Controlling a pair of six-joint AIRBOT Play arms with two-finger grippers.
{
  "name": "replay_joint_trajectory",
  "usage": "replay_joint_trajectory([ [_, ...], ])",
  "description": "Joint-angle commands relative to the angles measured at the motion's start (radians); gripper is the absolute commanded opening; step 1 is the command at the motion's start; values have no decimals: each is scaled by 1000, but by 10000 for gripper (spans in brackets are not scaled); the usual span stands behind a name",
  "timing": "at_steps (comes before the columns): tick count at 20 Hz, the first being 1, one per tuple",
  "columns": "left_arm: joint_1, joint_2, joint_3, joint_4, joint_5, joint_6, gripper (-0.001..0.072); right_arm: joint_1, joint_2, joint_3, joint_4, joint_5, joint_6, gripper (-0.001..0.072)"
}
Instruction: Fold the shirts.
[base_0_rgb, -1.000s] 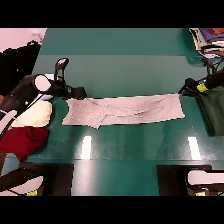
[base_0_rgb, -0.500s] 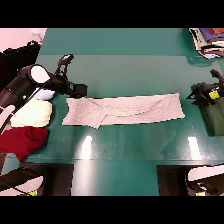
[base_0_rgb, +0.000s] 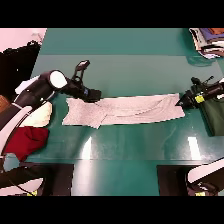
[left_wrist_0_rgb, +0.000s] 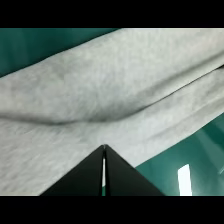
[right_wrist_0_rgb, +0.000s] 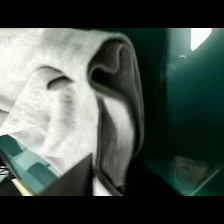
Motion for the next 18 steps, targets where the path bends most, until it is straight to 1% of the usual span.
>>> replay_joint_trajectory([
  [1, -32, -80, 21, -111, 74, 21, 20, 41, 6, 1, 15, 49, -43, 14],
  [3, -46, -148, 65, -146, 72, 22, 20, 58, 63, 1, 21, 37, -43, 13],
  [4, -62, -183, 90, -151, 73, 23, 20, 60, 107, 1, 50, 25, -43, 13],
  [8, -142, -318, 210, -151, 71, 48, 20, 92, 282, 1, 307, -16, -40, 13],
  [9, -161, -346, 241, -152, 71, 48, 20, 110, 322, 1, 346, -31, -40, 13],
  [11, -192, -391, 286, -157, 75, 48, 20, 163, 399, 1, 349, -69, -13, 12],
  [14, -219, -447, 322, -158, 93, 46, 20, 256, 482, 3, 354, -121, -3, 12],
  [18, -217, -476, 323, -150, 108, 40, 20, 371, 511, 68, 354, -140, 6, 12],
])
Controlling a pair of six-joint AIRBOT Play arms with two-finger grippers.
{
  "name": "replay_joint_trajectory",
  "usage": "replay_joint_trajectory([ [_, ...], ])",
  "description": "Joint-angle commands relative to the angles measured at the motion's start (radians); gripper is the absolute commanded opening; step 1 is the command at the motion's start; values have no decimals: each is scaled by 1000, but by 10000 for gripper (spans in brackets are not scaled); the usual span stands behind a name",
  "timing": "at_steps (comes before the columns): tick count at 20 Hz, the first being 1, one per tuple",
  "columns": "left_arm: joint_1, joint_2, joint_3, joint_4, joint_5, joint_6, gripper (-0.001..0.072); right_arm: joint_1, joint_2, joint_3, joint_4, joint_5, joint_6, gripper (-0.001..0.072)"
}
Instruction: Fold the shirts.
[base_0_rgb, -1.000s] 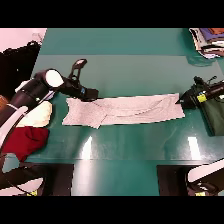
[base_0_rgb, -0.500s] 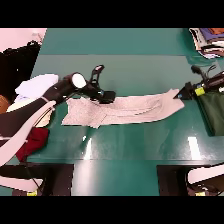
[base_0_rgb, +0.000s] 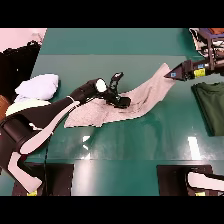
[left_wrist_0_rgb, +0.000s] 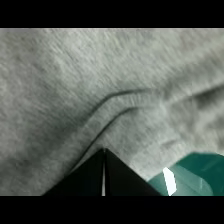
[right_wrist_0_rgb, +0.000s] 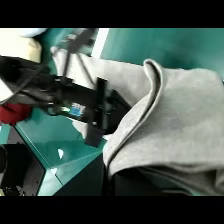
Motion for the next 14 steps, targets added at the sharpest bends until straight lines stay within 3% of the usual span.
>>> replay_joint_trajectory([
  [1, -5, -27, 13, 6, 16, -3, 20, 104, 32, 56, 14, -35, 19, 12],
  [9, 144, 89, 14, 33, -80, 5, 20, 277, 32, 126, 13, -130, 20, 13],
  [14, 360, 321, 14, 45, -127, 105, 20, 490, -26, 126, 15, -262, 18, 13],
])
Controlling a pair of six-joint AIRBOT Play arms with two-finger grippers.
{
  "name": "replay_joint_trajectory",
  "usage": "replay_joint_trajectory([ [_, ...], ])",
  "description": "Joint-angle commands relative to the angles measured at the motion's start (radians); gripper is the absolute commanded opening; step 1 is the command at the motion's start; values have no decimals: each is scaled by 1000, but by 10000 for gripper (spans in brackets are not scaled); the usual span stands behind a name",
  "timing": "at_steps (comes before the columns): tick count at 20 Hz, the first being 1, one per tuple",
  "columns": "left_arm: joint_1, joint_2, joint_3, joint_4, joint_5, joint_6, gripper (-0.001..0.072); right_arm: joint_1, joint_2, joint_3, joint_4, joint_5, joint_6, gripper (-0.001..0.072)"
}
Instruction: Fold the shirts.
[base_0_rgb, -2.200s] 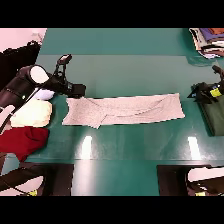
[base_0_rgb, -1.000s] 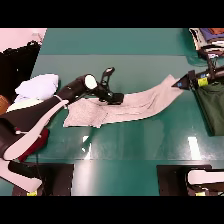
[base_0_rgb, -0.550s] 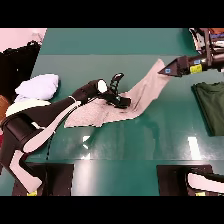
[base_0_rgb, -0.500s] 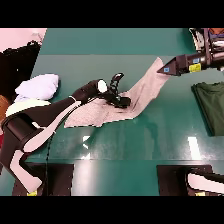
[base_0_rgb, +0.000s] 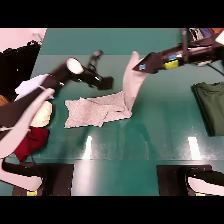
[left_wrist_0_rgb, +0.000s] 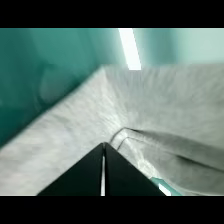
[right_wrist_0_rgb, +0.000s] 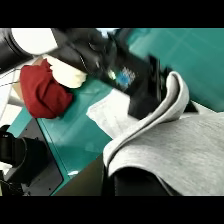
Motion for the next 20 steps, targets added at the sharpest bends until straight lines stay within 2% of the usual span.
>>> replay_joint_trajectory([
  [1, 161, 164, 1, 23, -54, 63, 21, 179, -61, 3, 1, -133, -5, 14],
  [6, 359, 366, 1, 163, -145, 63, 21, 467, -257, 5, 1, -418, -45, 20],
  [7, 390, 392, 1, 183, -153, 63, 21, 506, -296, 5, 1, -463, -60, 129],
  [8, 417, 410, 1, 185, -160, 63, 21, 532, -327, 5, 2, -497, -60, 321],
  [9, 441, 426, 1, 185, -169, 63, 21, 549, -349, 5, 0, -517, -60, 456],
  [12, 475, 436, 1, 186, -211, 63, 21, 522, -349, 4, -3, -454, -54, 446],
  [15, 475, 436, 1, 186, -245, 64, 21, 413, -308, -5, -79, -303, -18, 446],
  [17, 475, 436, 1, 186, -256, 75, 21, 319, -252, -86, -145, -263, 11, 446],
  [20, 475, 436, 1, 182, -269, 89, 21, 151, -167, -267, -165, -263, 25, 449],
])
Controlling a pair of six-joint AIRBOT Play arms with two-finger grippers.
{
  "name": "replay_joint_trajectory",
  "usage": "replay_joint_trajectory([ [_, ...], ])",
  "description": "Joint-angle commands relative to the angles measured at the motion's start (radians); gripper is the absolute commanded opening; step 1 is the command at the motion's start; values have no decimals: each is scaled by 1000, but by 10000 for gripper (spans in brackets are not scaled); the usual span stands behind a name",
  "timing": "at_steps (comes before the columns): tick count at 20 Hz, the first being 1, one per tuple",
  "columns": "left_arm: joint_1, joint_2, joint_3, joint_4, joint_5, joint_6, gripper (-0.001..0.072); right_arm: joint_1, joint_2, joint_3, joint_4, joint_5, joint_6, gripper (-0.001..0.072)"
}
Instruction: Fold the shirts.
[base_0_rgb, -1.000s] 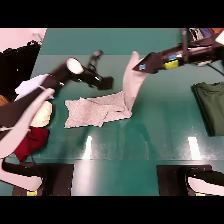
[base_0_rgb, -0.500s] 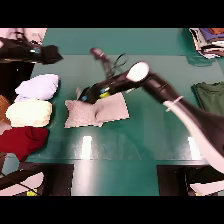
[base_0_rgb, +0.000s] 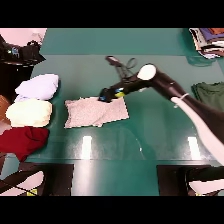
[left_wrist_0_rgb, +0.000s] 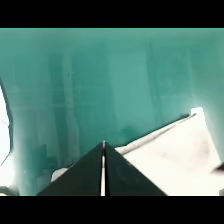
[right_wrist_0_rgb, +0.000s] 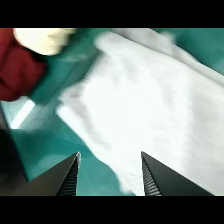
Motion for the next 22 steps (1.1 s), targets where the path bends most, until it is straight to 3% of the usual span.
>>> replay_joint_trajectory([
  [1, 4, 3, 0, 0, -19, 11, 21, -184, 79, -171, -41, 36, 23, 465],
  [3, 4, 3, 0, -1, -13, 11, 21, -285, 87, -244, -16, 49, 22, 657],
  [7, 4, 2, -3, -2, 18, 11, 21, -372, 19, -310, 79, 90, 21, 654],
  [13, 4, 2, -3, -4, 33, 25, 21, -273, -128, -305, 231, 69, 9, 646],
  [18, 3, 2, -3, -10, 41, 30, 21, -154, -206, -161, 236, 29, 9, 568],
  [19, 3, 2, -3, -17, 41, 30, 21, -132, -222, -124, 230, 14, 9, 504],
  [20, 3, 2, -3, -30, 40, 30, 21, -111, -233, -88, 213, -3, 9, 342],
  [22, 3, 2, -3, -70, 35, 30, 21, -85, -239, -37, 164, -34, 9, 90],
])
